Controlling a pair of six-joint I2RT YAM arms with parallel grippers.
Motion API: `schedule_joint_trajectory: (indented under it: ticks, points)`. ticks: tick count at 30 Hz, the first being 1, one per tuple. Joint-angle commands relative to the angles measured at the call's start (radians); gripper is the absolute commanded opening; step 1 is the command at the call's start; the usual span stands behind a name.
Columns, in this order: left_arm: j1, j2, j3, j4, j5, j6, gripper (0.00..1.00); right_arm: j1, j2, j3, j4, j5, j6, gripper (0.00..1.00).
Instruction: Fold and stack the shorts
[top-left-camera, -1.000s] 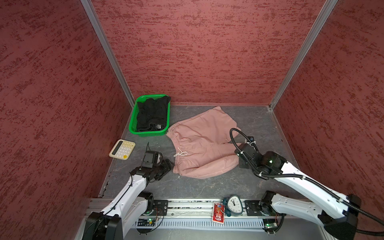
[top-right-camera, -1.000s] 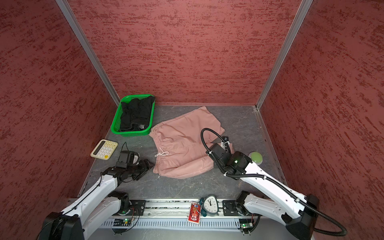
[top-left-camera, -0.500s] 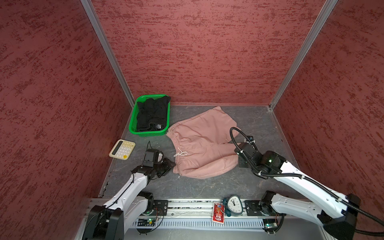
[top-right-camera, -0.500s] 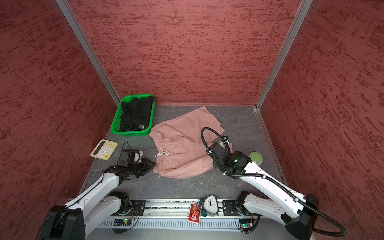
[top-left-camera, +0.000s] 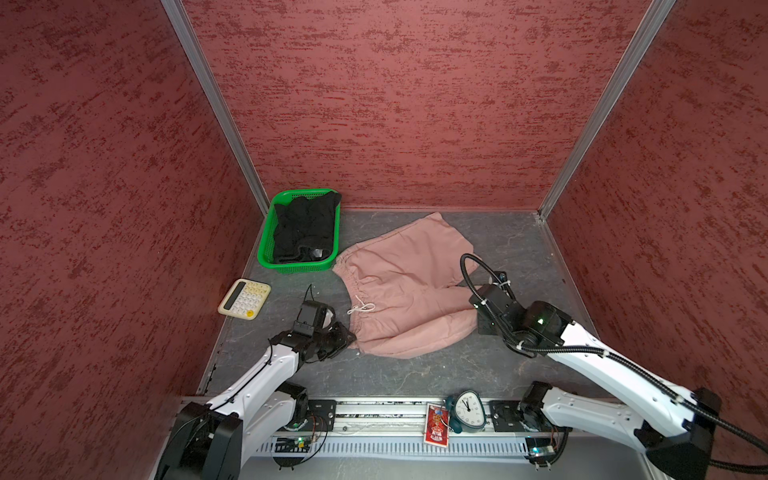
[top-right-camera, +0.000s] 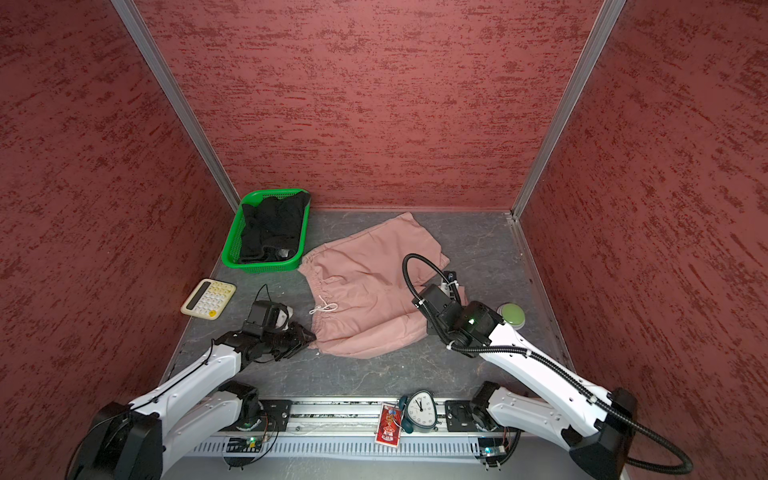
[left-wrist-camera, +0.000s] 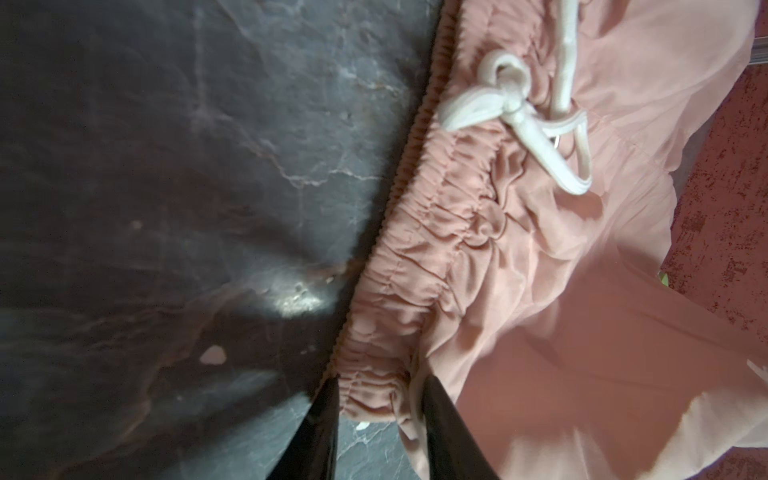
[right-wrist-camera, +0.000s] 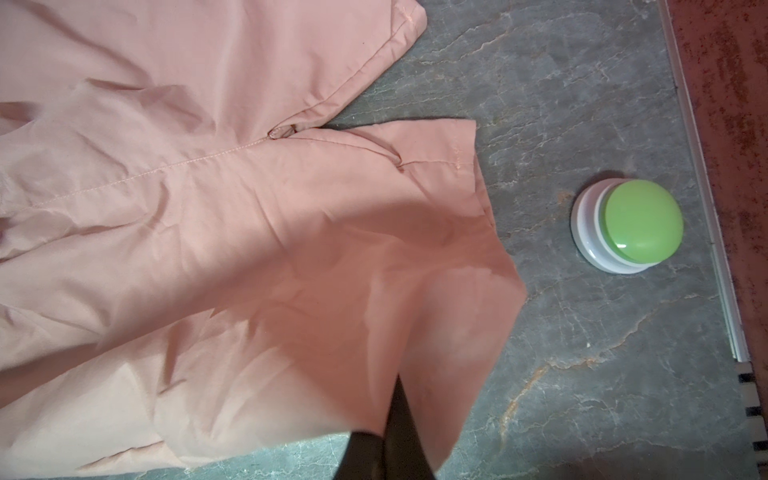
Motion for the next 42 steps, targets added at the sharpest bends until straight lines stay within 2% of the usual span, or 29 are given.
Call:
schedule_joint_trajectory:
  ticks: [1,3,6,12,21,34,36,37,38,42]
  points:
    - [0.006,-0.018,0.027,-0.084,-0.064,0.032,0.34,-0.005,-0.019,0.004,0.002,0.014,0.005,0.0]
    - [0.015,-0.051,0.025,-0.092,-0.089,0.034,0.36,-0.005,-0.021,0.003,0.005,0.014,0.001,0.0]
    - [0.04,-0.075,0.008,-0.066,-0.072,0.028,0.52,-0.005,-0.015,0.004,0.007,0.013,-0.005,0.0]
    - [0.045,-0.039,-0.018,0.011,-0.048,0.04,0.52,-0.005,-0.012,0.002,0.017,0.002,-0.006,0.0]
    - [0.041,-0.023,-0.041,0.063,-0.02,0.023,0.37,-0.007,-0.03,-0.014,0.023,0.012,0.004,0.0]
    - [0.004,0.013,-0.058,0.186,-0.01,-0.013,0.24,-0.007,-0.036,-0.03,0.046,0.027,0.0,0.0]
    - [-0.002,0.024,-0.055,0.187,-0.011,-0.009,0.17,-0.007,-0.036,-0.034,0.05,0.028,-0.001,0.0]
    - [-0.002,0.029,-0.047,0.179,-0.01,-0.004,0.11,-0.007,-0.036,-0.035,0.048,0.028,-0.001,0.0]
    - [-0.002,0.028,-0.038,0.159,-0.012,0.004,0.0,-0.007,-0.039,-0.037,0.046,0.03,0.001,0.0]
    - [0.001,-0.013,0.015,0.04,-0.044,0.045,0.0,-0.007,-0.061,-0.04,0.037,0.049,0.005,0.0]
